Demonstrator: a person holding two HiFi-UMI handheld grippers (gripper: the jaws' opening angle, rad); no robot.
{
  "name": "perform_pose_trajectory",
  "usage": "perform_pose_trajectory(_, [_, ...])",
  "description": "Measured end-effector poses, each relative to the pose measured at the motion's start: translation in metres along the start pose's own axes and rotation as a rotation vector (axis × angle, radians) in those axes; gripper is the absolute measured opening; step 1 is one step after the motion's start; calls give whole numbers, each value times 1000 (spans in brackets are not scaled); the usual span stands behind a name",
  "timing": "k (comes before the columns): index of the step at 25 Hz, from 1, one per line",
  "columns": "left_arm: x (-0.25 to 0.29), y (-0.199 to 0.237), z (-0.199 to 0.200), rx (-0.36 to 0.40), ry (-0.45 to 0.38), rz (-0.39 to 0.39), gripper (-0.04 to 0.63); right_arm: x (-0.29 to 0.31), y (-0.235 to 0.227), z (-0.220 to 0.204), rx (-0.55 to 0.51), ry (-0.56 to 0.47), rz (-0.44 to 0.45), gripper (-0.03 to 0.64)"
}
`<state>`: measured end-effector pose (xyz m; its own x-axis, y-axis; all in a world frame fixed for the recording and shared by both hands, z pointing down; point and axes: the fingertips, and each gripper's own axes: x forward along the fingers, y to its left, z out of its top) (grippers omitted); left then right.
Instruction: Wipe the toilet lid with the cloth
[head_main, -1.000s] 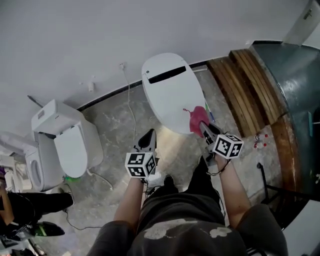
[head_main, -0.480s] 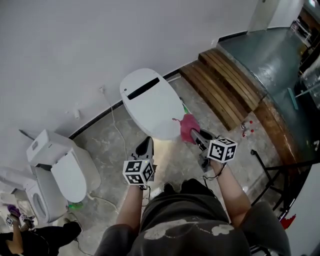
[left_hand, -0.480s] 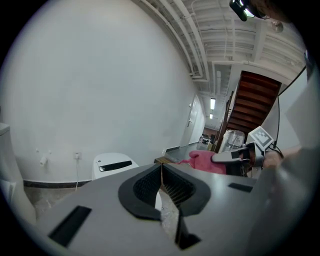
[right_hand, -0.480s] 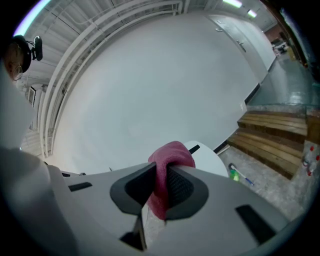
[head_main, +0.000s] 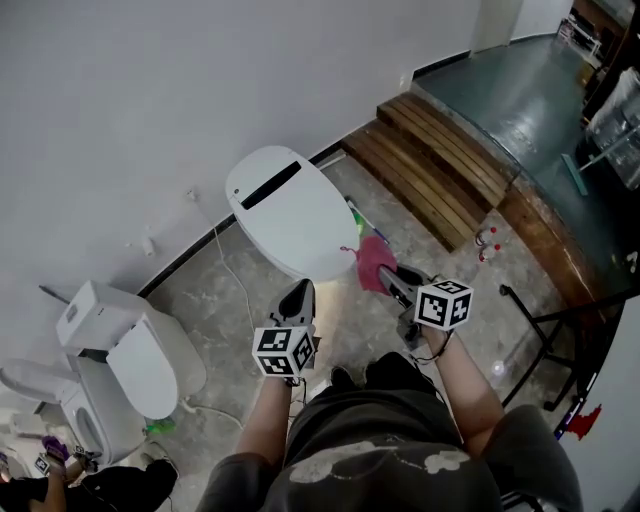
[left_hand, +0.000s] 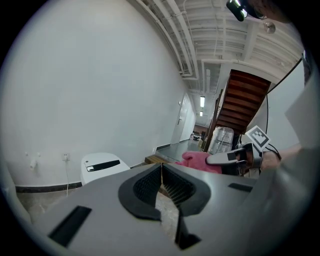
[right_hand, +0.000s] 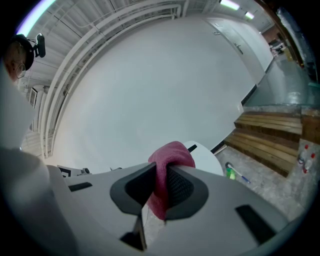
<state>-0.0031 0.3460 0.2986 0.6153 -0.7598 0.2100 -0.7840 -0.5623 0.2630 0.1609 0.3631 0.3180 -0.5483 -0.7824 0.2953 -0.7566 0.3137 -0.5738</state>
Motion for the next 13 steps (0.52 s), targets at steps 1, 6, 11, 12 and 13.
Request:
perform_pose_trajectory(1, [0, -1, -1, 2, 1, -4, 15, -3, 0, -2, -1, -2, -1, 49])
perform_pose_trajectory(6, [-1, 2, 0, 11, 0, -8, 15, -7, -5, -24, 28, 24, 4, 49])
perform_pose_trajectory(11, [-4, -1, -8, 7, 19, -9, 15, -11, -3, -28, 6, 42, -3, 49])
perform_pose_trajectory(12, [-4, -1, -9, 6, 23, -10, 15, -10, -2, -28, 0, 45, -2, 49])
perform_pose_trajectory(13, [-5, -1, -10, 5, 27, -12, 15, -10, -1, -28, -6, 48, -1, 49])
